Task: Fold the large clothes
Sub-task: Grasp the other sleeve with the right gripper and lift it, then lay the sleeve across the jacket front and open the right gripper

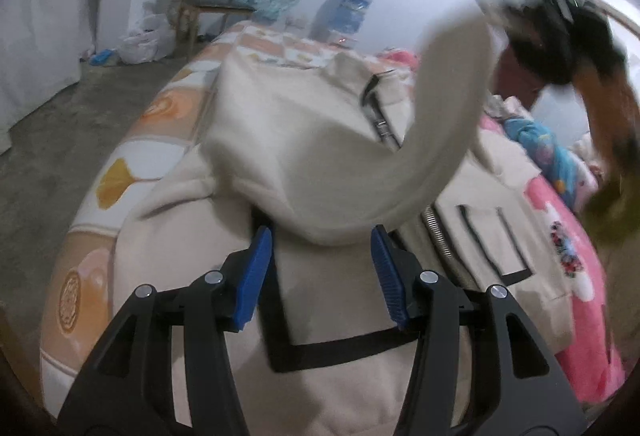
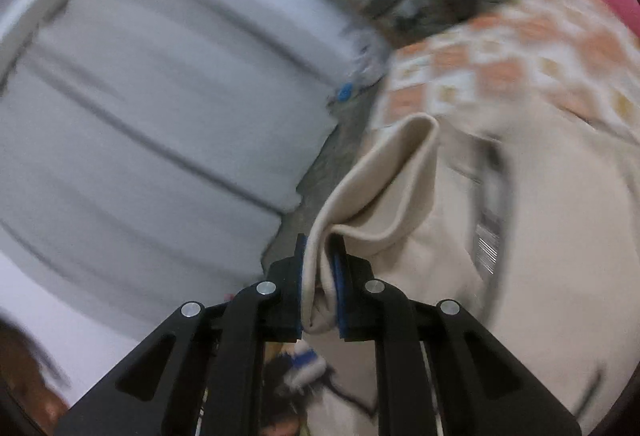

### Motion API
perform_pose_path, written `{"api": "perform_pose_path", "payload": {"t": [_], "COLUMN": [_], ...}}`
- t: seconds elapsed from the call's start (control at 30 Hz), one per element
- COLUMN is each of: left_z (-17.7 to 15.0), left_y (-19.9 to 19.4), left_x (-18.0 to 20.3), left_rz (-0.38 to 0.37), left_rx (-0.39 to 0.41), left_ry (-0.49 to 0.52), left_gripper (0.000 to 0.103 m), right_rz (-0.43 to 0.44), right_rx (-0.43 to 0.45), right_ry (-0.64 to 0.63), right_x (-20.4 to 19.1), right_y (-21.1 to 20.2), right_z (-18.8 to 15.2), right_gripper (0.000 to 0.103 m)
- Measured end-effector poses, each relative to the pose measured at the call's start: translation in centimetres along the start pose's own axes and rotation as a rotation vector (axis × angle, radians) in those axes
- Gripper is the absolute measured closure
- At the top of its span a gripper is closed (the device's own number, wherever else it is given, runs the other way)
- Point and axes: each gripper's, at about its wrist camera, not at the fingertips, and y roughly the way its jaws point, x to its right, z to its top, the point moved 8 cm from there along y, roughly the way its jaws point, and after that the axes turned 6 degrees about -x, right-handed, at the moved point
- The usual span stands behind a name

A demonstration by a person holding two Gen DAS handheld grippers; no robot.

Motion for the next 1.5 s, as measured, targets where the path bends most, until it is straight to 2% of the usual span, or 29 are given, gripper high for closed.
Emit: {"api": "perform_pose_path", "payload": {"t": [0.03, 0.1, 0.17, 0.2, 0.23, 0.33, 0.37, 0.43, 0.53, 0.67, 0.83, 0.9, 0.97, 1.03, 1.1, 1.17, 1.23, 1.33, 1.43, 1.5], "left_z": [0.1, 0.5, 1.7, 2.2, 2.7, 4.1, 4.3, 4.8, 4.6, 4.5, 4.1, 4.0, 3.8, 3.5, 3.2, 2.7, 2.3, 1.9, 1.9, 1.5], "left_y": [0.2, 0.5, 0.7, 0.6, 0.7, 1.3, 1.4, 2.0, 3.2, 3.1, 3.1, 2.9, 2.9, 3.0, 3.0, 2.7, 2.5, 2.0, 1.9, 2.1], "left_x": [-0.4, -1.2, -1.9, -2.3, -2.6, -3.9, -4.1, -4.9, -6.4, -6.6, -6.6, -6.6, -6.4, -5.9, -5.1, -4.5, -4.1, -4.1, -4.2, -4.5], "left_rz": [0.022, 0.048, 0.092, 0.109, 0.123, 0.146, 0.155, 0.187, 0.257, 0.309, 0.373, 0.390, 0.407, 0.407, 0.364, 0.341, 0.339, 0.349, 0.358, 0.369], "left_rx": [-0.008, -0.006, 0.002, 0.014, 0.023, 0.023, 0.025, 0.015, -0.017, 0.000, -0.001, -0.004, -0.011, -0.020, -0.028, -0.039, -0.050, -0.064, -0.068, -0.080], "left_ry": [-0.009, -0.045, -0.066, -0.071, -0.078, -0.119, -0.126, -0.148, -0.194, -0.189, -0.169, -0.163, -0.146, -0.122, -0.099, -0.077, -0.045, -0.028, -0.030, -0.038], "left_gripper": [0.054, 0.054, 0.054, 0.054, 0.054, 0.054, 0.054, 0.054, 0.054, 0.056, 0.056, 0.056, 0.056, 0.056, 0.056, 0.056, 0.056, 0.056, 0.056, 0.056], "right_rz": [-0.004, 0.064, 0.143, 0.175, 0.224, 0.318, 0.321, 0.285, 0.166, 0.043, -0.052, -0.100, -0.151, -0.244, -0.401, -0.480, -0.466, -0.467, -0.521, -0.555], "right_rx": [-0.055, -0.145, -0.169, -0.160, -0.130, -0.092, -0.082, -0.066, -0.049, -0.048, 0.006, 0.024, 0.023, 0.006, -0.059, -0.103, -0.099, -0.043, -0.016, -0.047], "right_ry": [-0.019, -0.036, -0.089, -0.131, -0.217, -0.318, -0.340, -0.374, -0.377, -0.308, -0.237, -0.200, -0.116, -0.038, 0.049, 0.093, 0.106, 0.037, -0.027, -0.015], "right_x": [-1.6, -6.0, -11.6, -14.1, -18.3, -23.3, -23.6, -22.1, -16.3, -7.5, 0.0, 2.5, 7.2, 12.0, 17.2, 20.2, 20.8, 19.0, 18.6, 20.0], "right_y": [3.3, 9.2, 12.3, 12.8, 13.0, 12.0, 11.5, 10.5, 8.9, 4.8, -2.4, -4.0, -5.1, -5.7, -5.0, -5.0, -5.0, -6.4, -7.4, -6.1], "right_z": [1.7, 5.2, 7.9, 9.1, 10.3, 11.1, 11.0, 10.3, 8.9, 6.6, 2.7, 1.9, 0.0, -2.2, -4.7, -6.7, -7.4, -6.9, -6.7, -6.4], "right_gripper": [0.091, 0.092, 0.092, 0.092, 0.092, 0.092, 0.092, 0.092, 0.092, 0.092, 0.092, 0.092, 0.092, 0.092, 0.092, 0.092, 0.092, 0.092, 0.092, 0.092]}}
